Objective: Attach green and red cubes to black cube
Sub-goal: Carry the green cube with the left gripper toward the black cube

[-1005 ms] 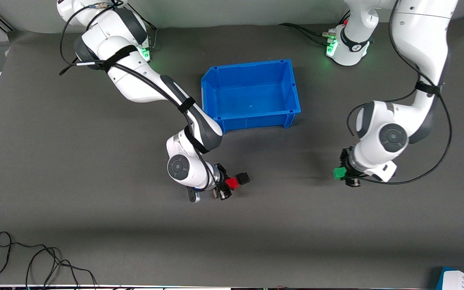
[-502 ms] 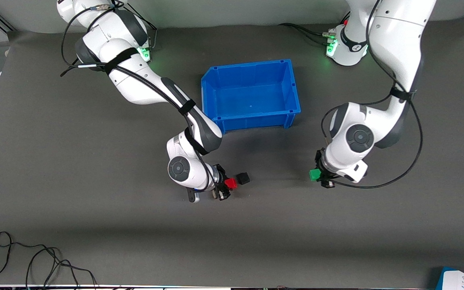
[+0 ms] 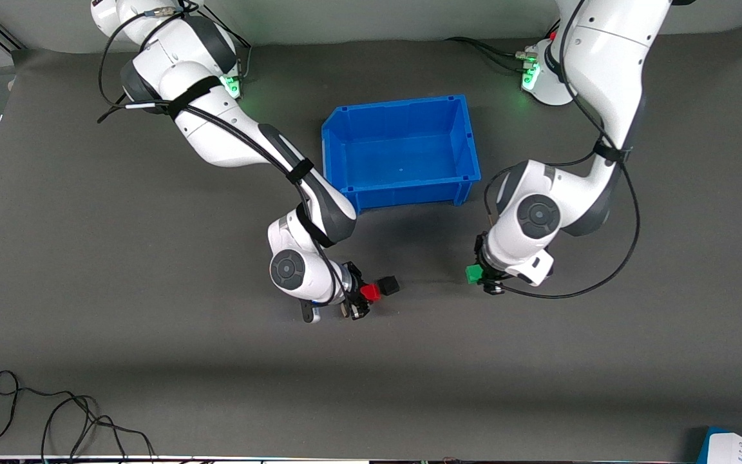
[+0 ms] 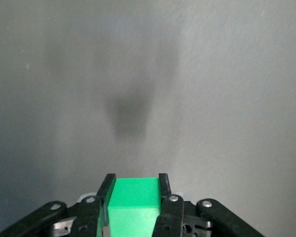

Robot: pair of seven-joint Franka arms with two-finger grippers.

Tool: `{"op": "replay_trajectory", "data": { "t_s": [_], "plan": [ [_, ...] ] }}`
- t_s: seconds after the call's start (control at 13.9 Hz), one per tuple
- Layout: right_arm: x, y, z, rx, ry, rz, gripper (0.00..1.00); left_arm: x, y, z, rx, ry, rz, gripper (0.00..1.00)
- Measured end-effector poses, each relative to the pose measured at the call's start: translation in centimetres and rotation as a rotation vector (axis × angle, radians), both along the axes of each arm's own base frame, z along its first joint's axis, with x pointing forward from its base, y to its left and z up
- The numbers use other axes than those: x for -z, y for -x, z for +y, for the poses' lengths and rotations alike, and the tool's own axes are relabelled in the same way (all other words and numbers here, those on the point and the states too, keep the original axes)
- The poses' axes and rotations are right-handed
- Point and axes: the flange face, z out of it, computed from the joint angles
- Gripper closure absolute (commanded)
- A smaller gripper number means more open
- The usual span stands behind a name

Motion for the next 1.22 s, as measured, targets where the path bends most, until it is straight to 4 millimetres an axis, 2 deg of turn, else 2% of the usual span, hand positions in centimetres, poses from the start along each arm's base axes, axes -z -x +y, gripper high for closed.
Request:
{"op": "replay_trajectory", "data": {
  "t_s": [0.43,0.72,0.86,1.22],
  "plan": [
    [-0.3,0.5,1.2,0.01,-0.01,-0.01,0.85,0.5,0.9,-2.6,0.014,0.018,0.014,1.0],
    [-0.8,-0.3,0.9,0.028,-0.021,-0.041,0.85,1.4,0.9,-3.3,0.016,0.022,0.024,1.0],
    [-0.6,-0.4,0.9,0.033,-0.024,-0.048,0.82,1.8,0.6,-3.6,0.017,0.025,0.024,1.0],
    [0.1,-0.4,0.9,0.116,-0.021,-0.018,0.83,2.8,-0.2,-4.0,0.016,0.029,0.026,1.0]
  ]
}}
